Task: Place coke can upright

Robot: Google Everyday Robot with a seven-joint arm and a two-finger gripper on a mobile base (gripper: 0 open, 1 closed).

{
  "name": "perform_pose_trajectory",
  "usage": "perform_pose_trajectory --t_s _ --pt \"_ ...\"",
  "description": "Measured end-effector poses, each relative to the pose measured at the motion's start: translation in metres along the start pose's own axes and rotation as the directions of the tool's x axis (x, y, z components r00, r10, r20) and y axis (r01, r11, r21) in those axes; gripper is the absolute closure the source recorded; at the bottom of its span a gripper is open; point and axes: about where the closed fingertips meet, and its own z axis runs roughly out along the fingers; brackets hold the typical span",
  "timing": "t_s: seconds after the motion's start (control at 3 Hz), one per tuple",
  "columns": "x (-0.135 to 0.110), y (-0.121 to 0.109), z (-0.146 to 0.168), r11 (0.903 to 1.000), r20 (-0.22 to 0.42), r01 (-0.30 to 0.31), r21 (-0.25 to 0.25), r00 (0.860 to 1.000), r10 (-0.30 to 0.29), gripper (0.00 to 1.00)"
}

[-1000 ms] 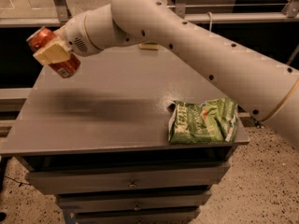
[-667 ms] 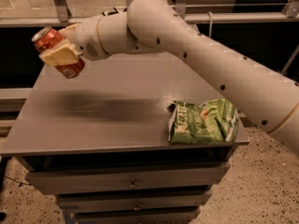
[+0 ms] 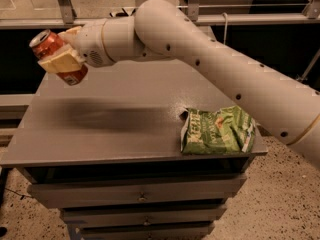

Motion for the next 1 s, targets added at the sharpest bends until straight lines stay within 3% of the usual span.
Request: perform_pose_trajectory --t_s 0.67,1.0 --pt "0.004 0.013 0.012 0.9971 0.116 -0.017 0.074 0.993 0.008 1.00" --pt "0.007 0.020 0.022 0.9944 0.138 -0.012 0.105 0.990 -0.002 1.00"
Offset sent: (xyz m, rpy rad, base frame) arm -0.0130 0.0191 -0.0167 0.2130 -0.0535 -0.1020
